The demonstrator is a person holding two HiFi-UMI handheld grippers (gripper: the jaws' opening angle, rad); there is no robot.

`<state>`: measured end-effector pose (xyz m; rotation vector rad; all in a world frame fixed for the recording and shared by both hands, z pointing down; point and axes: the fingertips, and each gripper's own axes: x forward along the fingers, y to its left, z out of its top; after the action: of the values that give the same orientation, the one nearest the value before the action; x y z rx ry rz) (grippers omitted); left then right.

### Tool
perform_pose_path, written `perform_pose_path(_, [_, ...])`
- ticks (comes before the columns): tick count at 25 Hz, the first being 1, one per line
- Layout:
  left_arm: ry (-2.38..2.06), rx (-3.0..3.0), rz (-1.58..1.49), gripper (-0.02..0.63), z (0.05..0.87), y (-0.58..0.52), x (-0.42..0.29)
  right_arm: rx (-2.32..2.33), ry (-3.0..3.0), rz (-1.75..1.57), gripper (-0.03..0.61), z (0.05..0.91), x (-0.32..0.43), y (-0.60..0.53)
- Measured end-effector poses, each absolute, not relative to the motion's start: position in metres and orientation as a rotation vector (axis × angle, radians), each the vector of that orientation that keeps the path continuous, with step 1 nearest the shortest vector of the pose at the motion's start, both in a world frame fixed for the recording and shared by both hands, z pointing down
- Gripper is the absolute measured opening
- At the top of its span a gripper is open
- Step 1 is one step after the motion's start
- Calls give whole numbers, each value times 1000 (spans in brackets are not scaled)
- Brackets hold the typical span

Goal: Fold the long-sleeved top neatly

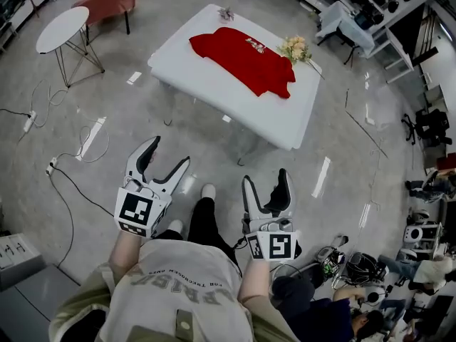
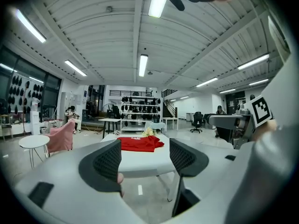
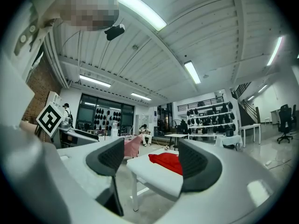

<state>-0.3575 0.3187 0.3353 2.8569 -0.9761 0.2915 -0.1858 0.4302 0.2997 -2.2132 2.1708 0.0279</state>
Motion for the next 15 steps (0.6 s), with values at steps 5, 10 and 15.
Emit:
perform_pose_path(5, [-991,2863,288,313,338,287,-302,-2177,2196,44,354,300,-135,391])
perform_pose_path(10, [-1011,2871,311,313,335,252,-237,-2128,2237,50,354,298,-78,347])
perform_pose_path(15, [-1072,2839,339,313,337,217,-193,-2065,2299,43,354,301,-30,305])
